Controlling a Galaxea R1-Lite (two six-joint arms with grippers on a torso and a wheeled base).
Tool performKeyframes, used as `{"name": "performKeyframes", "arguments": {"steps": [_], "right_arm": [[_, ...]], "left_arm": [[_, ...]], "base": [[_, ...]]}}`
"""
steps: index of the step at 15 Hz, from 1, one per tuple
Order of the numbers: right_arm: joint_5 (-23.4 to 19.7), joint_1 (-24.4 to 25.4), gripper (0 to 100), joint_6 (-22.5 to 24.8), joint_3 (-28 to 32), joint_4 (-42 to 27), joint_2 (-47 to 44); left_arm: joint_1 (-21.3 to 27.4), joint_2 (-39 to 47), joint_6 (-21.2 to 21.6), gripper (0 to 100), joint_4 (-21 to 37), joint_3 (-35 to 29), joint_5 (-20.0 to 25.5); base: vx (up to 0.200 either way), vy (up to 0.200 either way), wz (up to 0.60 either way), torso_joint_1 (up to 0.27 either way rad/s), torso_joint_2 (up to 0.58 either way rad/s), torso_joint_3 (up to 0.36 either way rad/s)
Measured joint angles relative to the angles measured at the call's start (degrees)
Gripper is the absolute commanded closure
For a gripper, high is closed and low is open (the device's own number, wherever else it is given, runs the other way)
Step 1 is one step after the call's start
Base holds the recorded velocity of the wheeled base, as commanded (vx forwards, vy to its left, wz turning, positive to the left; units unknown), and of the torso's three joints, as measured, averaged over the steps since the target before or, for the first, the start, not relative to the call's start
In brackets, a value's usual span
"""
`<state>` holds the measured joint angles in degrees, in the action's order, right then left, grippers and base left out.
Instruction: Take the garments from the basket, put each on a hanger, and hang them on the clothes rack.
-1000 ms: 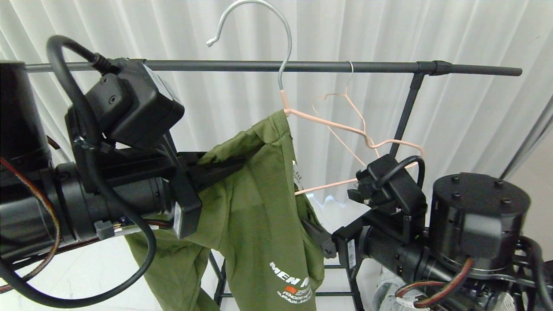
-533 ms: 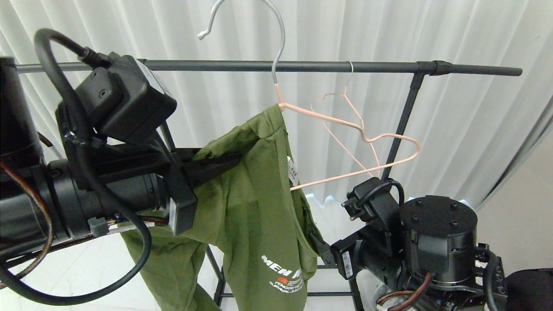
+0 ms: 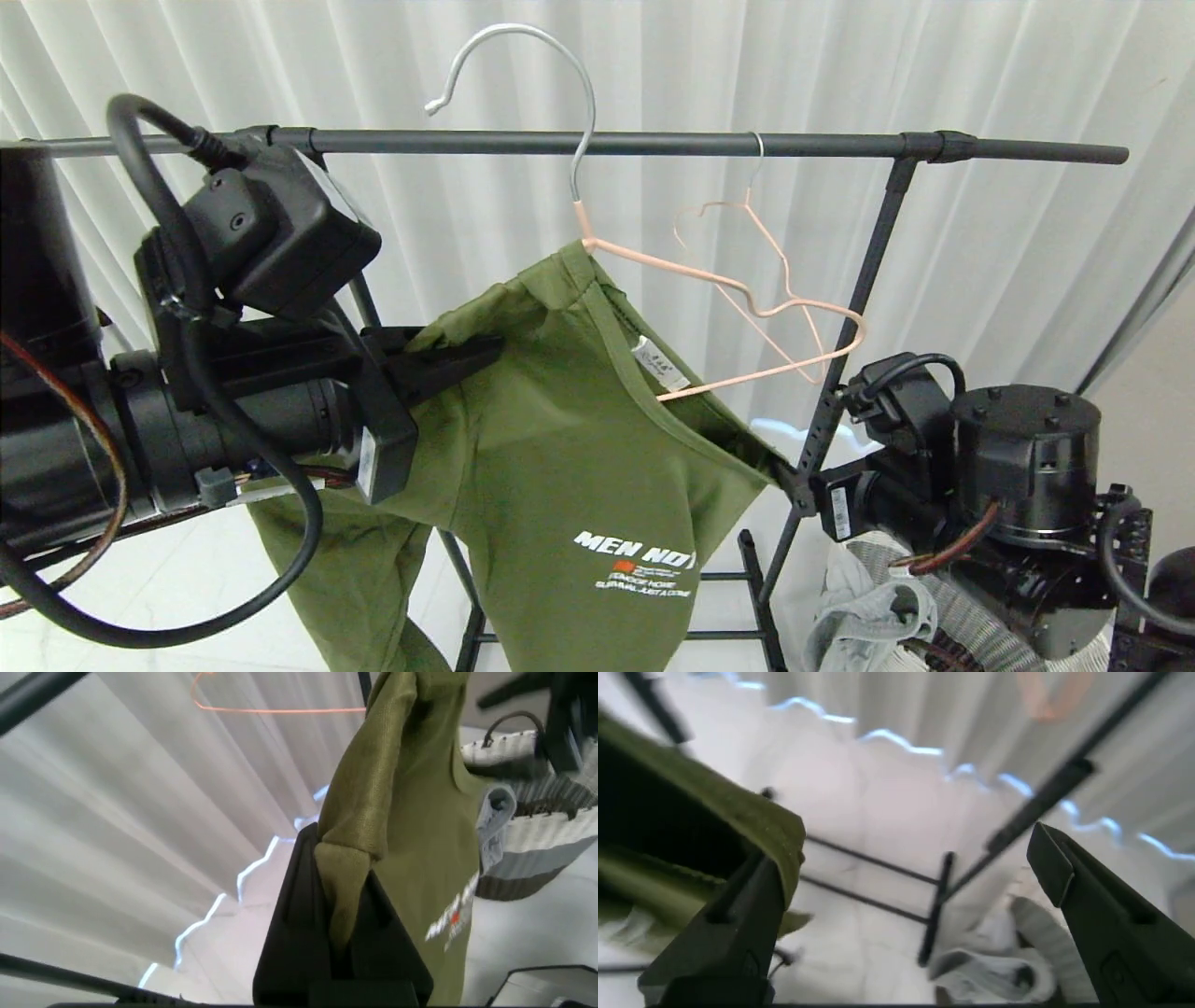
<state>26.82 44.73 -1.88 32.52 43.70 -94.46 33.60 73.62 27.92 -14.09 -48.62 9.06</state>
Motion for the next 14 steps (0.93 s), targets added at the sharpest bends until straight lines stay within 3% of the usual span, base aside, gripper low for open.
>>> {"name": "performKeyframes", "arguments": {"steps": [4,8,11,14], "right_arm": [[-0.28,-7.83,0,1.99,2.1,0.0,1.08],[-0.96,-11.91,0,3.0,2.95,-0.29,4.22],[-1.01,-11.68,0,3.18,2.65,-2.35,8.22],[-2.85,-5.71,0,3.38,2.1,-5.14,11.72]], "left_arm": [[-0.13,-0.66,1.37,100,0.0,3.56,-0.15],[-3.3,-0.88,8.22,100,-0.07,8.24,-2.08],[-4.58,0.44,7.85,100,-0.09,8.29,-2.77],[-3.78,1.21,3.74,100,-0.13,7.28,-2.49]], "base": [[0.0,0.0,0.0,0.0,0.0,0.0],[0.0,0.0,0.0,0.0,0.0,0.0],[0.0,0.0,0.0,0.0,0.0,0.0],[0.0,0.0,0.0,0.0,0.0,0.0]]}}
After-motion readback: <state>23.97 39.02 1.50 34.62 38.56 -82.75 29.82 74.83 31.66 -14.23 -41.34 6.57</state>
